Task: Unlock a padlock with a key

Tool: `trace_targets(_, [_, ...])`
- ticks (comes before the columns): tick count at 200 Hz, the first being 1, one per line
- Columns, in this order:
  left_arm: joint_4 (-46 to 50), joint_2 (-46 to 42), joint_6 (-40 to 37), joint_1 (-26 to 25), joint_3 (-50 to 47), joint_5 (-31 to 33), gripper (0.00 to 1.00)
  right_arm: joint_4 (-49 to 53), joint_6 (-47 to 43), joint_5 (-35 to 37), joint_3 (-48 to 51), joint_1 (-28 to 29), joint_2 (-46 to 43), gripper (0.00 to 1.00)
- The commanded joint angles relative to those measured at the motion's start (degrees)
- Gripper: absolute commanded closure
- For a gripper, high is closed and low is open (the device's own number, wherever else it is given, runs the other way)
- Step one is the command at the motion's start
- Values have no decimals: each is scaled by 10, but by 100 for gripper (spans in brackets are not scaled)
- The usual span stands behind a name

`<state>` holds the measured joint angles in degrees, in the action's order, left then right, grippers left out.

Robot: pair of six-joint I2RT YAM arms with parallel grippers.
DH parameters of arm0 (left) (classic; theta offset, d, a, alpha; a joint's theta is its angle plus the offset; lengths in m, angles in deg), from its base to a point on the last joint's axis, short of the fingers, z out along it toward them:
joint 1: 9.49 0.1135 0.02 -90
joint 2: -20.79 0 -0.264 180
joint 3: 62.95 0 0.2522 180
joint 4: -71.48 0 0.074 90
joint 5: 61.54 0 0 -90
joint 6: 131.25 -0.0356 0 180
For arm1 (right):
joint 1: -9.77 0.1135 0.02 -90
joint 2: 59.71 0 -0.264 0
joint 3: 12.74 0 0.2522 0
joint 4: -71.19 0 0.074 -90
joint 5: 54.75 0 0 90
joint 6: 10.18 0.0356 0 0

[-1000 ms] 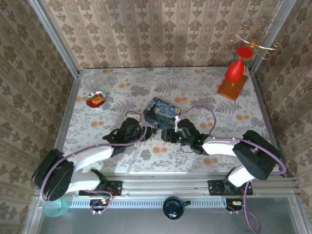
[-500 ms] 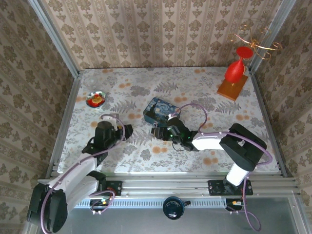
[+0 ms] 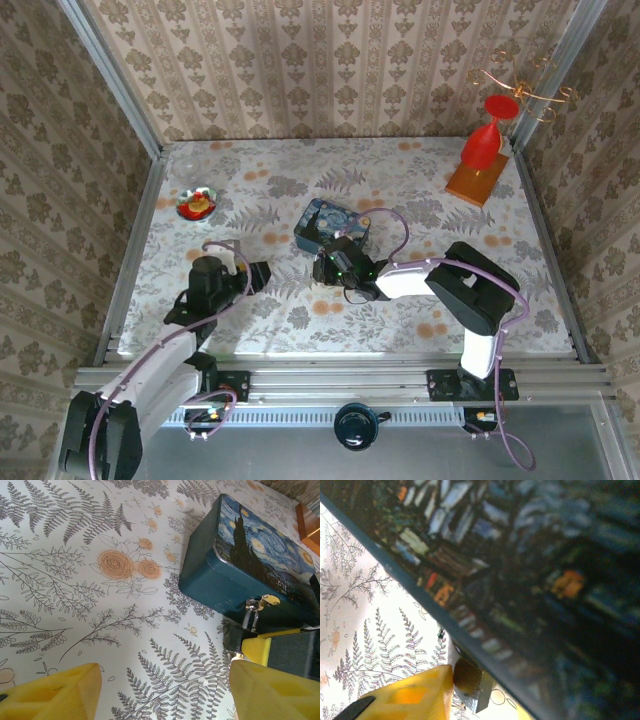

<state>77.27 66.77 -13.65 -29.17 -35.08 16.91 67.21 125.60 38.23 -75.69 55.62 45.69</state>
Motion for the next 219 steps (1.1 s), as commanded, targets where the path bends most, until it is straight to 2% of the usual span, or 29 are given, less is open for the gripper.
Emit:
trace_targets(1, [-19, 4, 2, 6, 4, -3, 30, 18, -7, 32, -6, -7, 5, 67])
trace_targets(28, [-5, 91, -11, 8, 67, -4, 30, 19, -17, 32, -8, -11, 13, 69])
trace_targets(44, [-5, 149, -6, 11, 108, -4, 30, 22, -16, 29, -13, -15, 14, 74])
trace_targets(67, [-35, 225, 15, 11, 160, -20, 30, 45, -18, 51, -10, -15, -6, 89])
trace_targets(77, [-43, 263, 20, 8, 187, -27, 30, 59, -19, 63, -7, -15, -16, 93])
trace_targets(130, [-15, 415, -26, -40, 338, 2, 30, 87, -26, 80, 3, -17, -29, 95])
trace_targets(175, [11, 520, -72, -61, 448, -23, 30, 79, -28, 76, -1, -21, -33, 99])
trace_targets(184, [22, 539, -79, -80, 467, -24, 30, 78, -29, 74, 0, -23, -34, 100])
trace_targets(219, [19, 598, -79, -85, 503, -59, 30, 74, -25, 63, 4, -36, -37, 100])
